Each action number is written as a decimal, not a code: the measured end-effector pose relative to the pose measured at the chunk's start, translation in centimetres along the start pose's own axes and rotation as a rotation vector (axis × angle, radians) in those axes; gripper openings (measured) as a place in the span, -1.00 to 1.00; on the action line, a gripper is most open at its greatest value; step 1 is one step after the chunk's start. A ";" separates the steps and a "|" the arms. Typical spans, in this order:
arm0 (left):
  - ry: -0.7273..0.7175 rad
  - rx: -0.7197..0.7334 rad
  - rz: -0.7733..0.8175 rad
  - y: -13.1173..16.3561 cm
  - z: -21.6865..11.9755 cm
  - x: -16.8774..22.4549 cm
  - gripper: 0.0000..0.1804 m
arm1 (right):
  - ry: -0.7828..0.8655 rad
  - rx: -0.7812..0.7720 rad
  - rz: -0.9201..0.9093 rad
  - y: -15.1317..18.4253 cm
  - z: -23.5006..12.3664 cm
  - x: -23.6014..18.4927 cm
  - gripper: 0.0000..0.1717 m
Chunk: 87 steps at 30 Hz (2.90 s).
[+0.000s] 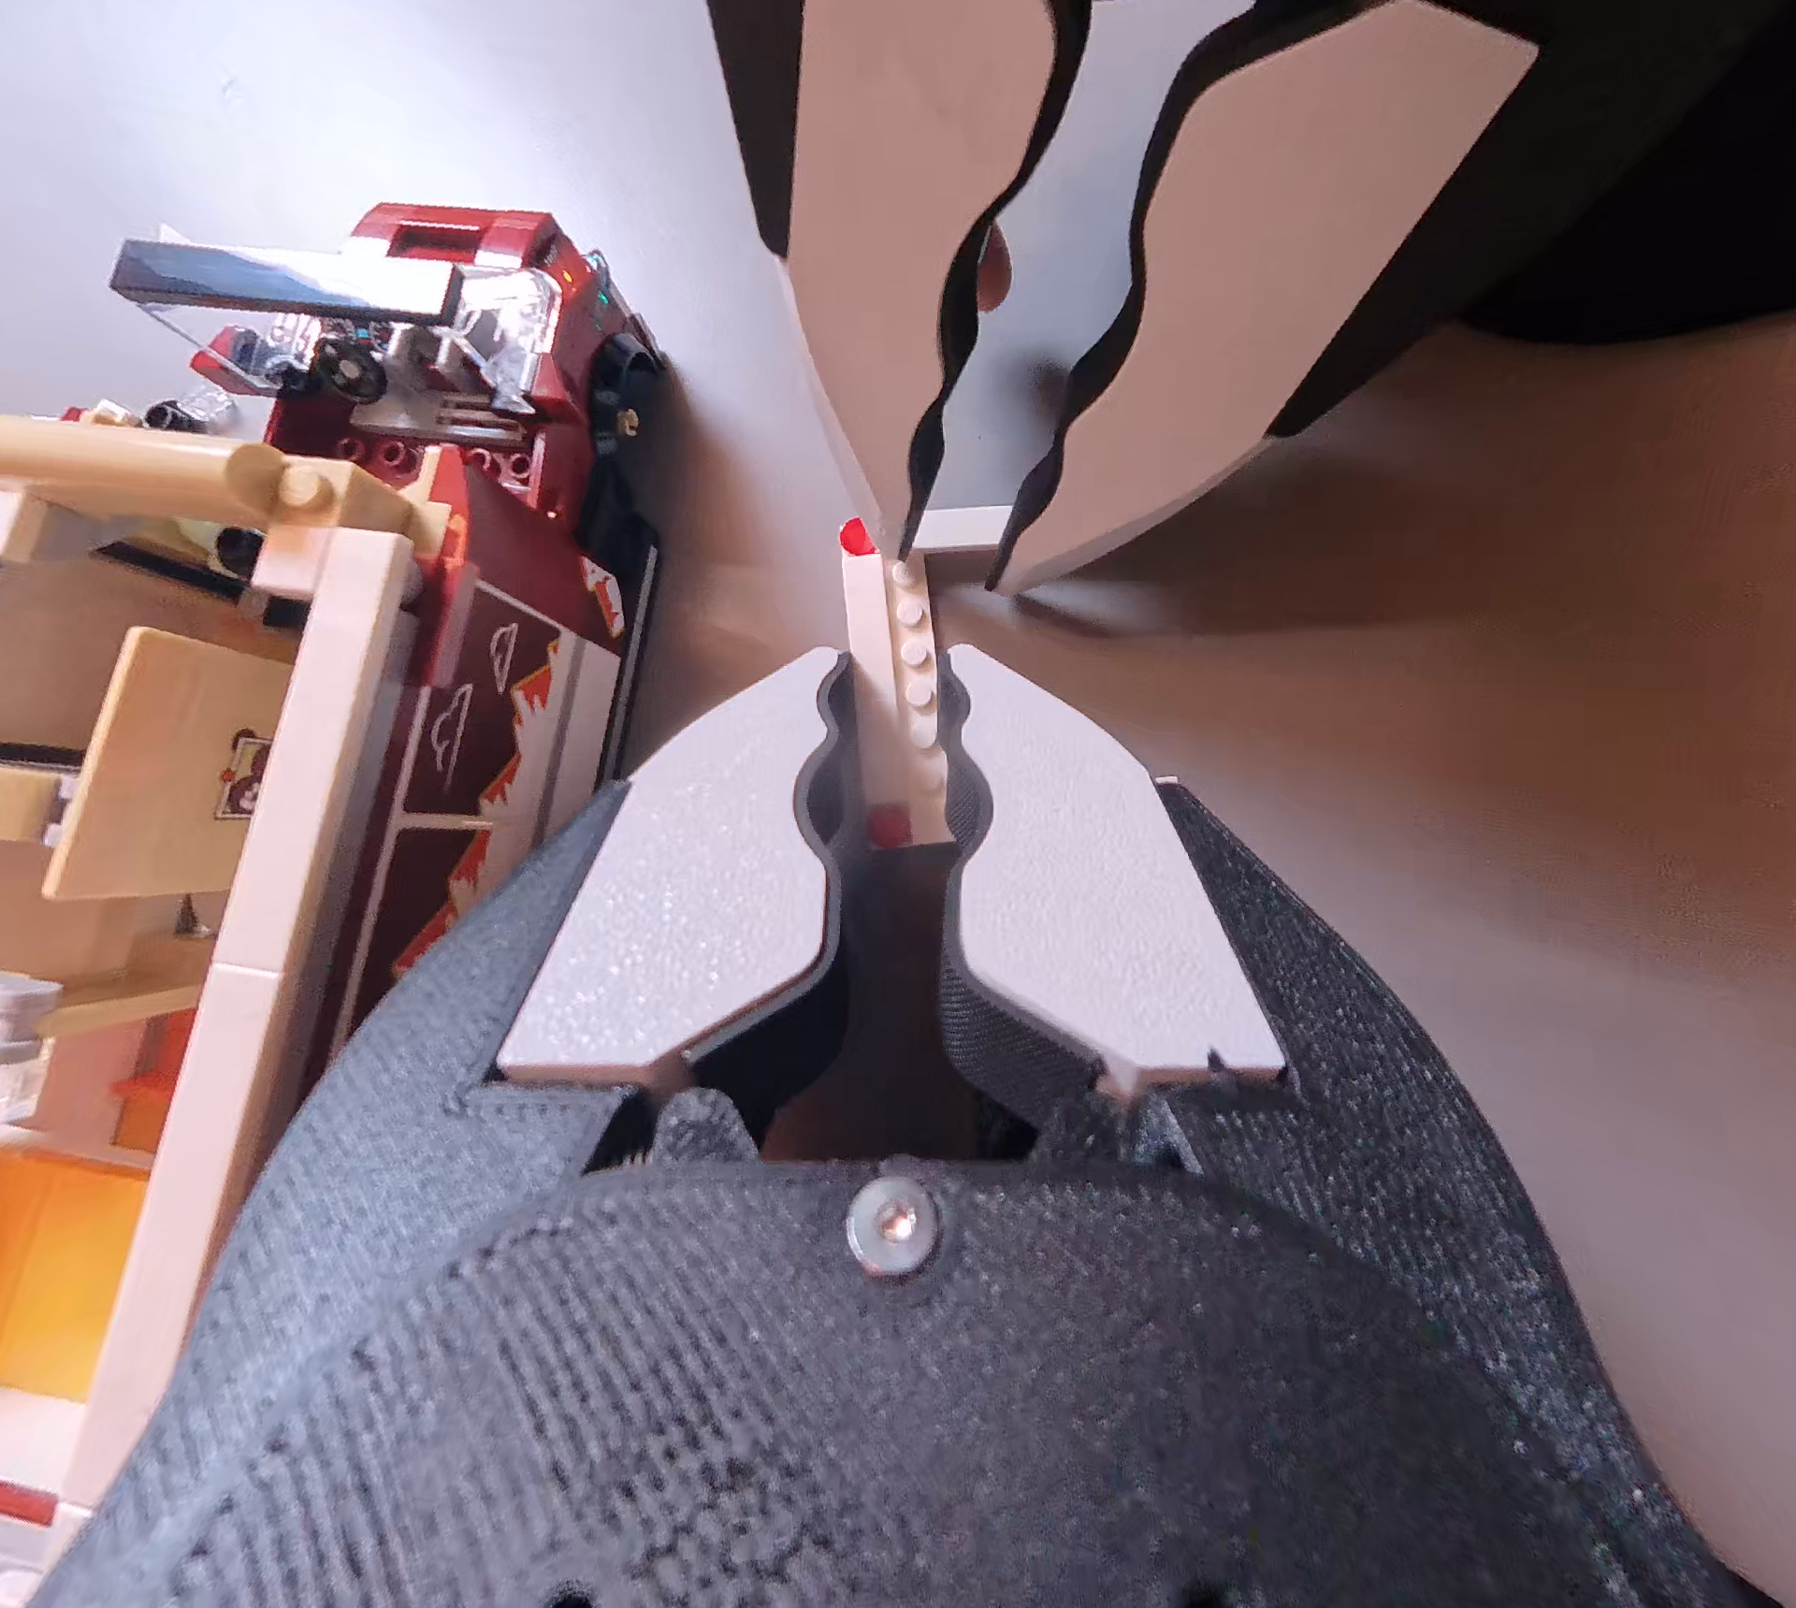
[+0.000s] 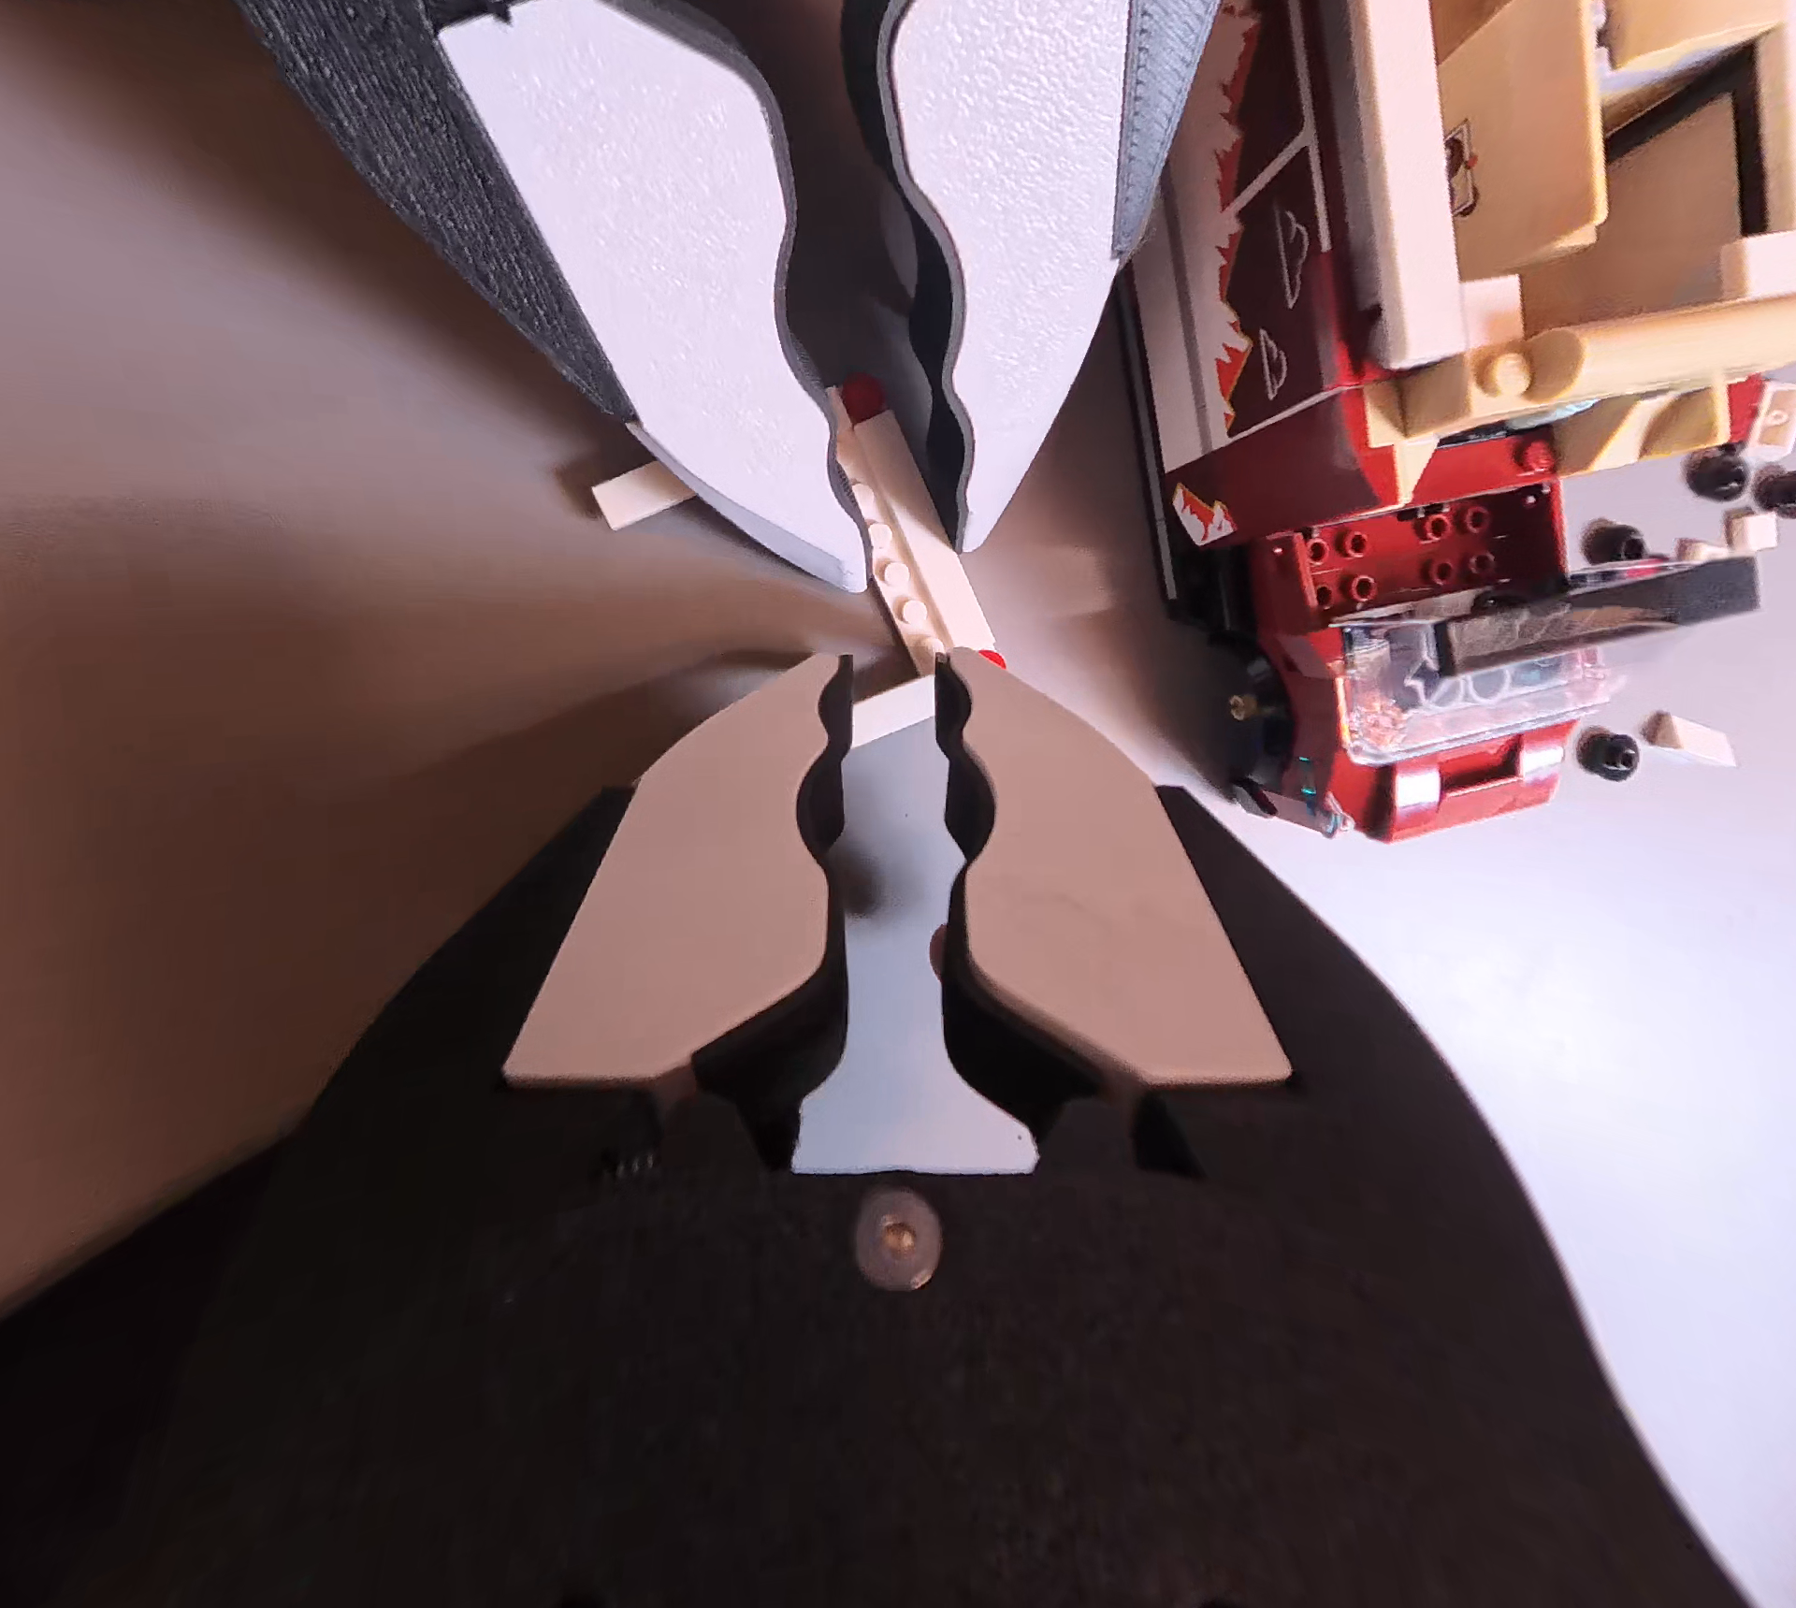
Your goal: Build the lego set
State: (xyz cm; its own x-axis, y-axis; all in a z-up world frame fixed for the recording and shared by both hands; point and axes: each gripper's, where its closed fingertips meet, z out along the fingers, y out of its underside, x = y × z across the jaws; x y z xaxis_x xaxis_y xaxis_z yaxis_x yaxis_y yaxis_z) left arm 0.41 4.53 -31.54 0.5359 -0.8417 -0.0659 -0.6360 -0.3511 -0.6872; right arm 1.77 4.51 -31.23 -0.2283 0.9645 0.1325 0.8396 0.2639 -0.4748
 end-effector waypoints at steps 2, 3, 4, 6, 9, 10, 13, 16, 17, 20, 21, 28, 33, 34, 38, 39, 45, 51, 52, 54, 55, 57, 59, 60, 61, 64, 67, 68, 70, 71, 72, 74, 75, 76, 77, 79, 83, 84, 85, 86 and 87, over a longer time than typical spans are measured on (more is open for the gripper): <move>-0.001 0.003 0.001 0.0 0.0 0.0 -0.82 | -0.022 0.015 0.034 -0.1 -0.1 -0.1 -0.81; -0.003 0.005 0.002 0.0 0.0 0.0 -0.82 | -0.028 0.024 0.067 -0.1 -0.1 -0.1 -0.78; -0.005 0.006 0.003 0.0 0.0 0.0 -0.82 | -0.023 0.033 0.096 0.0 -0.2 0.0 -0.75; -0.009 0.007 0.005 0.0 0.0 0.0 -0.82 | 0.011 0.049 0.139 0.0 -0.6 0.3 -0.70; -0.013 0.009 0.007 0.0 0.0 0.0 -0.82 | 0.034 0.042 0.191 0.3 -0.6 0.2 -0.67; -0.015 0.009 0.009 0.0 0.0 0.0 -0.82 | 0.033 0.043 0.196 0.3 -0.4 0.0 -0.67; -0.020 0.011 0.014 0.0 0.0 0.0 -0.82 | 0.057 0.025 0.193 0.5 -0.2 0.1 -0.70; -0.024 0.013 0.016 0.0 0.0 0.0 -0.82 | 0.072 0.007 0.187 0.5 -0.1 0.3 -0.75; -0.025 0.013 0.017 0.0 0.0 0.0 -0.82 | 0.076 0.004 0.183 0.5 -0.1 0.3 -0.75; -0.026 0.014 0.014 0.0 0.0 0.0 -0.82 | 0.096 -0.002 0.190 0.6 -0.2 0.5 -0.71; -0.027 0.014 0.013 0.0 0.0 0.0 -0.82 | 0.096 -0.004 0.199 0.6 -0.3 0.5 -0.71; -0.033 0.013 0.015 -0.1 0.0 0.0 -0.82 | 0.080 -0.009 0.214 0.7 0.0 0.2 -0.73; -0.031 0.014 0.018 -0.1 0.0 0.0 -0.82 | 0.067 -0.008 0.207 0.7 0.0 0.2 -0.73; -0.031 0.015 0.019 -0.1 0.0 0.0 -0.82 | 0.065 -0.009 0.205 0.8 0.0 0.2 -0.73; -0.027 0.015 0.028 -0.1 0.0 0.1 -0.82 | 0.049 -0.018 0.181 0.8 0.0 0.2 -0.74; -0.026 0.016 0.030 -0.1 0.0 0.1 -0.82 | 0.044 -0.022 0.175 0.8 0.0 0.1 -0.75; -0.027 0.018 0.029 -0.1 0.0 0.1 -0.82 | 0.030 -0.041 0.175 0.8 -0.1 0.1 -0.73; -0.023 0.021 0.035 0.0 -0.1 0.2 -0.82 | -0.009 -0.004 0.236 1.0 -0.9 -0.5 -0.70; -0.019 0.023 0.042 0.1 -0.2 0.3 -0.82 | -0.032 0.009 0.244 1.0 -1.0 -0.9 -0.70; 0.001 0.030 0.073 0.2 -0.4 0.6 -0.82 | -0.089 0.053 0.258 0.8 -1.3 -1.9 -0.70; 0.016 0.039 0.093 0.4 -0.5 0.8 -0.82 | -0.117 0.078 0.261 0.5 -1.3 -2.5 -0.69; 0.047 0.051 0.124 0.6 -0.8 1.3 -0.82 | -0.143 0.101 0.261 0.4 -1.2 -3.3 -0.69; 0.067 0.048 0.139 0.8 -1.0 1.6 -0.82 | -0.156 0.102 0.241 0.3 -0.9 -4.0 -0.69; 0.070 0.046 0.134 0.8 -1.0 1.6 -0.82 | -0.157 0.097 0.235 0.3 -0.7 -4.3 -0.69; 0.072 0.043 0.130 0.8 -1.1 1.7 -0.82 | -0.149 0.090 0.229 0.3 -0.6 -4.4 -0.69; 0.067 0.038 0.121 0.9 -1.1 1.7 -0.82 | -0.143 0.094 0.231 0.2 -0.6 -4.4 -0.69; 0.067 0.041 0.121 0.9 -1.1 1.7 -0.82 | -0.141 0.104 0.232 0.4 -0.7 -4.5 -0.69; 0.069 0.042 0.119 0.9 -1.1 1.7 -0.82 | -0.144 0.107 0.233 0.4 -0.8 -4.5 -0.69; 0.071 0.043 0.115 1.0 -1.1 1.7 -0.82 | -0.153 0.114 0.236 0.5 -0.9 -4.6 -0.69; 0.070 0.042 0.113 0.9 -1.1 1.7 -0.82 | -0.158 0.116 0.235 0.5 -1.0 -4.7 -0.70; 0.068 0.040 0.110 0.9 -1.1 1.7 -0.82 | -0.164 0.118 0.232 0.5 -1.0 -4.9 -0.70; 0.065 0.038 0.106 1.0 -1.2 1.7 -0.82 | -0.168 0.116 0.219 0.4 -0.9 -5.1 -0.71; 0.064 0.039 0.105 1.0 -1.1 1.7 -0.82 | -0.167 0.114 0.214 0.4 -0.9 -5.1 -0.71; 0.063 0.039 0.104 1.0 -1.2 1.7 -0.82 | -0.169 0.114 0.211 0.3 -0.9 -5.1 -0.71; 0.063 0.039 0.103 0.9 -1.2 1.7 -0.82 | -0.173 0.115 0.211 0.3 -0.9 -5.1 -0.72; 0.063 0.044 0.104 0.9 -1.2 1.7 -0.82 | -0.180 0.119 0.211 0.4 -1.1 -5.0 -0.72; 0.130 0.101 0.069 0.9 -2.0 2.0 -0.54 | -0.139 0.243 0.213 -0.4 -2.7 -3.3 -0.70; 0.146 0.163 0.047 0.2 -2.8 2.0 -0.53 | -0.108 0.308 0.220 -1.0 -3.6 -2.4 -0.70; 0.153 0.240 0.024 -0.6 -3.9 1.7 -0.55 | -0.071 0.374 0.228 -1.5 -4.5 -1.4 -0.70; 0.143 0.312 -0.002 -1.3 -5.1 1.1 -0.59 | -0.026 0.437 0.235 -2.0 -5.4 -0.3 -0.69; 0.115 0.377 -0.030 -1.9 -6.3 0.2 -0.62 | 0.019 0.490 0.242 -2.4 -6.3 0.8 -0.69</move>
State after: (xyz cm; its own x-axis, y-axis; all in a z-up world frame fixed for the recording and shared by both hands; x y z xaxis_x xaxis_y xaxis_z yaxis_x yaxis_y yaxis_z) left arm -1.72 2.42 -25.69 0.4717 -0.8814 0.0253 -0.3609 -0.2192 -0.9065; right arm 2.65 4.65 -24.52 -0.0444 0.9989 -0.0173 0.5379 0.0093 -0.8429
